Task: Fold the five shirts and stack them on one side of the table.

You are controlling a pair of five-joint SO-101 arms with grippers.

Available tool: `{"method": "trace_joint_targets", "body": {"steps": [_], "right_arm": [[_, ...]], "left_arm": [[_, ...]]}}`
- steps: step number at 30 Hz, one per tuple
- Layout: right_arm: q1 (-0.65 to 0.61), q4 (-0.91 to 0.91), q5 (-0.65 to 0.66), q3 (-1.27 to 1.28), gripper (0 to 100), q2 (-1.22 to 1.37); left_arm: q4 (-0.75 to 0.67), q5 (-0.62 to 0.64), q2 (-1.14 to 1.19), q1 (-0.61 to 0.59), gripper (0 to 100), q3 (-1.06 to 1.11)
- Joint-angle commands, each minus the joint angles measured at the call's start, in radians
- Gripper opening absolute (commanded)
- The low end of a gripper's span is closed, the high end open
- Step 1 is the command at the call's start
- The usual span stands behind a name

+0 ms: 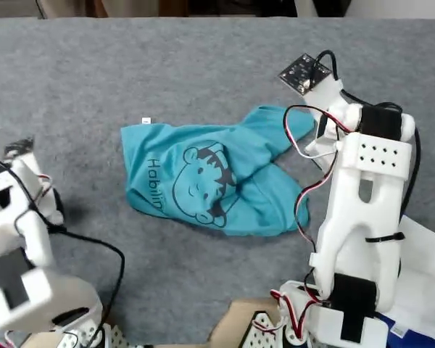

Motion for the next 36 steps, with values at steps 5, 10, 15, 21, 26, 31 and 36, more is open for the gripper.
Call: {"method": "trace_joint_targets", "body": {"steps": [5, 10, 15, 21, 26, 31, 36], "right_arm": [[-0.033, -0.017, -0.074, -0.139, 24.2, -0.039], [-0.084, -0.04, -0.126, -0.193, 24.2, 0.097], [-0.11, -0.077, -0.178, -0.357, 24.2, 0.335], [-0.104, -0.072, -0.242, -0.682, 24.2, 0.619], [-0.104, -0.089, -0.327, -0.897, 24.2, 0.848], [-0.09, -0.152, -0.416, -1.059, 24.2, 1.067], [-0.047, -0.196, -0.525, -1.219, 24.2, 1.25]], "left_arm": [[0.098, 0.176, -0.367, 0.1, 2, -0.057], [0.138, 0.301, -0.414, 0.371, 2, -0.055], [0.028, 0.37, -0.329, 0.559, 2, -0.049], [-0.074, 0.529, -0.209, 0.494, 2, -0.19], [-0.072, 0.715, -0.068, 0.456, 13, -0.407], [-0.032, 0.848, 0.157, 0.476, 16, -0.647], [0.13, 0.91, 0.443, 0.499, 16, -0.982]]}}
